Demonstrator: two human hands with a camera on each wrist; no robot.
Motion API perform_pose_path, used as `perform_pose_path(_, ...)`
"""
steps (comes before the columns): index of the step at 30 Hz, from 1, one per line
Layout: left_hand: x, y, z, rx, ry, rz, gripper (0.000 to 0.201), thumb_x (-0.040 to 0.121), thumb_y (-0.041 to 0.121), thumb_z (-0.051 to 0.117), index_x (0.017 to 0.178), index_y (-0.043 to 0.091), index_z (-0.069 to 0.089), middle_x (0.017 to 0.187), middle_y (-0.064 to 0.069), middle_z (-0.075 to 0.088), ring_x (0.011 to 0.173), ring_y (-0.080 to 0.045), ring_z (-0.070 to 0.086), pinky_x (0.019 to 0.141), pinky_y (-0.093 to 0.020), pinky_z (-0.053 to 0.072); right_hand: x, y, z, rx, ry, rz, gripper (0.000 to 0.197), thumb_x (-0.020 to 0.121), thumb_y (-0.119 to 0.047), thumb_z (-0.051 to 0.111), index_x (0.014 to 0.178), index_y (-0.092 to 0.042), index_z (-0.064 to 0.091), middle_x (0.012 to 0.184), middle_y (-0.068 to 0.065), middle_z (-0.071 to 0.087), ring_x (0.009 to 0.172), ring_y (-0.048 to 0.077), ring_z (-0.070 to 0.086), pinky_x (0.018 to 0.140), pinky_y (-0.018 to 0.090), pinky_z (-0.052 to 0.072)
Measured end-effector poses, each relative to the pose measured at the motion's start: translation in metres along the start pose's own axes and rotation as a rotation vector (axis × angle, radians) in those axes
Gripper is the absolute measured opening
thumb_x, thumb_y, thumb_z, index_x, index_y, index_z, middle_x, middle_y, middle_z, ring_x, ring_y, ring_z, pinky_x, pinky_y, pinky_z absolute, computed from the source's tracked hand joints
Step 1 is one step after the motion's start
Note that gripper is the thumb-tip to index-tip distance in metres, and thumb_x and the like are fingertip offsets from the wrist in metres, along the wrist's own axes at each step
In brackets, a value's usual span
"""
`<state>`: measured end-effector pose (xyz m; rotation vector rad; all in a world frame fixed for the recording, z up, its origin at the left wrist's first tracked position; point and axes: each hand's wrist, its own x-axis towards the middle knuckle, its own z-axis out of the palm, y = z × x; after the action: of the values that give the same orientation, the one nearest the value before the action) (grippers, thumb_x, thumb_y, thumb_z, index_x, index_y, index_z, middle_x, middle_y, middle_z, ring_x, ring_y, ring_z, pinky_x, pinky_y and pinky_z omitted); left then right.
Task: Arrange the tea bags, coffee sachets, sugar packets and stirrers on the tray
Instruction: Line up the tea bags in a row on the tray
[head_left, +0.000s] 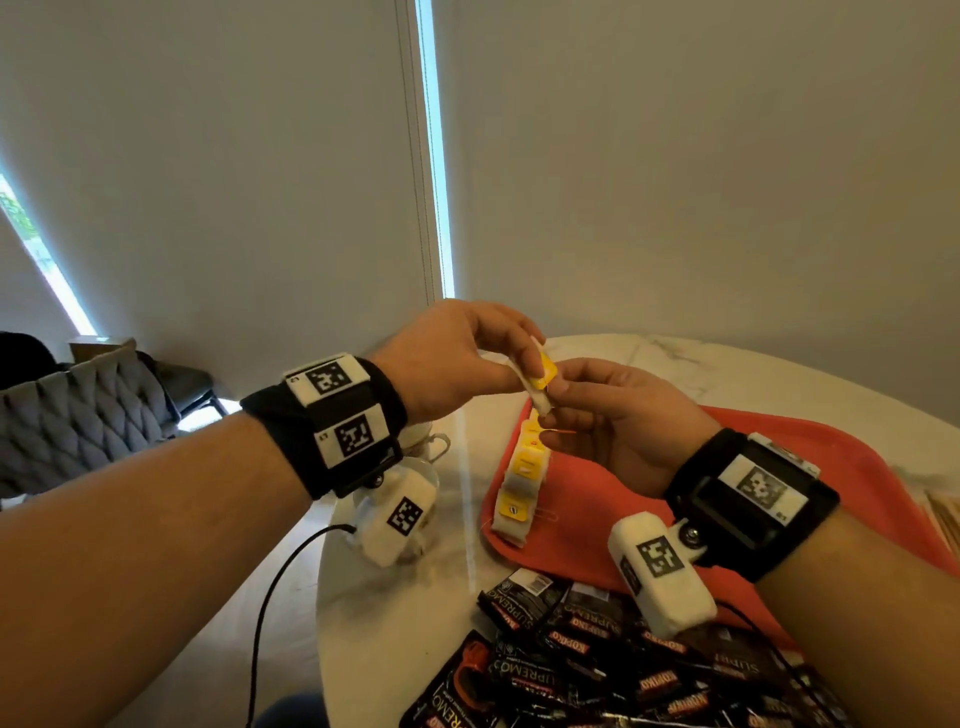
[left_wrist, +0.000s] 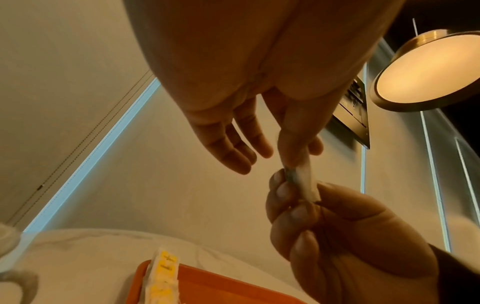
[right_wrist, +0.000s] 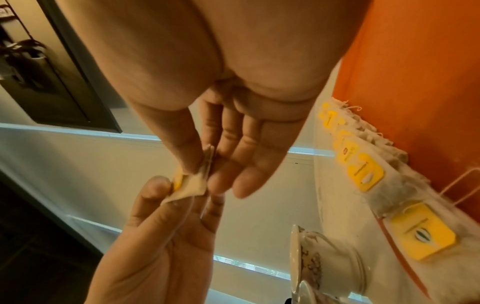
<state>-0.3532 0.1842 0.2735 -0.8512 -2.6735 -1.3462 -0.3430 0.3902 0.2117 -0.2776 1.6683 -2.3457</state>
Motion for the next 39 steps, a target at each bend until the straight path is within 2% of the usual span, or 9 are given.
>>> perform_pose_path(3,0.003,-0.003,0.003,-0.282,0.089,-0.103,0.028,0.09,-0.006,0.07,0.109,0.014,0.073,0.114,-0.005,0.075,0.102,-0.018,0.075,0.092,-0.037,0.062,0.002,0.002,-0.002,-0.005,0.057,-0.093,0.011,0.084,-0.009,0.071,0.095,-0.01,0.07,0.087,0.011,0.073,0.074,0.019,0.07,0.07,0.032,0.062)
perform_pose_path(6,0.005,-0.001,0.01,-0.389,0.168,-0.218,0.012,0.097,0.01,0.068,0.108,0.009,0.072,0.105,-0.012,0.075,0.098,-0.027,0.074,0.084,-0.041,0.064,0.004,0.005,-0.003,-0.021,0.116,-0.16,0.007,0.092,-0.005,0.068,0.096,-0.01,0.069,0.091,0.013,0.074,0.08,0.022,0.071,0.074,0.033,0.061)
perform_pose_path(13,0.004,0.009,0.011,-0.043,0.231,-0.139,0.012,0.091,0.031,0.079,0.094,0.02,0.075,0.087,0.001,0.076,0.082,-0.013,0.074,0.079,-0.039,0.066,0.005,0.004,-0.01,-0.254,0.127,-0.18,0.032,0.088,-0.001,0.073,0.117,-0.013,0.067,0.11,0.009,0.076,0.104,0.025,0.072,0.084,0.041,0.059)
perform_pose_path(18,0.006,0.01,0.002,0.101,0.183,-0.171,0.012,0.093,0.035,0.075,0.095,0.023,0.074,0.089,0.004,0.077,0.086,-0.012,0.074,0.084,-0.037,0.064,0.003,-0.004,-0.019,-0.258,0.201,-0.175,0.023,0.089,-0.005,0.072,0.11,-0.017,0.073,0.108,0.007,0.074,0.108,0.026,0.069,0.093,0.05,0.056)
perform_pose_path(23,0.007,0.011,0.003,0.068,0.124,-0.211,0.01,0.095,0.029,0.074,0.097,0.019,0.074,0.088,0.002,0.079,0.083,-0.009,0.076,0.083,-0.036,0.065,0.0,-0.01,-0.008,-0.431,0.151,-0.179,0.014,0.089,-0.022,0.076,0.103,-0.021,0.077,0.104,0.006,0.076,0.099,0.019,0.071,0.079,0.036,0.056)
perform_pose_path(27,0.004,0.012,0.011,-0.037,0.094,-0.289,0.01,0.095,0.025,0.075,0.099,0.015,0.074,0.09,-0.002,0.08,0.085,-0.014,0.078,0.082,-0.038,0.065,0.0,-0.012,-0.003,-0.491,0.165,-0.15,0.005,0.088,-0.012,0.077,0.092,-0.013,0.075,0.094,0.012,0.077,0.088,0.023,0.074,0.072,0.034,0.055)
perform_pose_path(31,0.002,0.01,0.021,-0.276,0.129,-0.485,0.023,0.1,0.026,0.069,0.118,0.011,0.066,0.111,-0.011,0.074,0.094,-0.026,0.077,0.083,-0.044,0.065,-0.003,-0.002,-0.005,-0.453,0.204,0.044,0.006,0.087,0.001,0.074,0.086,-0.004,0.071,0.069,0.009,0.07,0.065,0.02,0.067,0.068,0.035,0.057)
perform_pose_path(35,0.0,0.01,0.032,-0.381,0.028,-0.718,0.056,0.104,0.042,0.059,0.149,0.01,0.047,0.138,-0.016,0.058,0.116,-0.046,0.064,0.097,-0.057,0.056,-0.01,0.018,-0.009,-0.463,0.231,0.288,0.01,0.086,0.005,0.073,0.089,-0.003,0.067,0.08,0.017,0.07,0.065,0.022,0.069,0.062,0.032,0.06)
perform_pose_path(39,0.003,0.009,0.037,-0.36,-0.058,-0.826,0.074,0.104,0.059,0.048,0.163,0.02,0.026,0.16,-0.021,0.04,0.131,-0.059,0.05,0.109,-0.066,0.044,-0.01,0.032,-0.012,-0.476,0.246,0.402,0.011,0.085,0.005,0.074,0.085,-0.003,0.067,0.079,0.019,0.073,0.066,0.025,0.069,0.064,0.034,0.059)
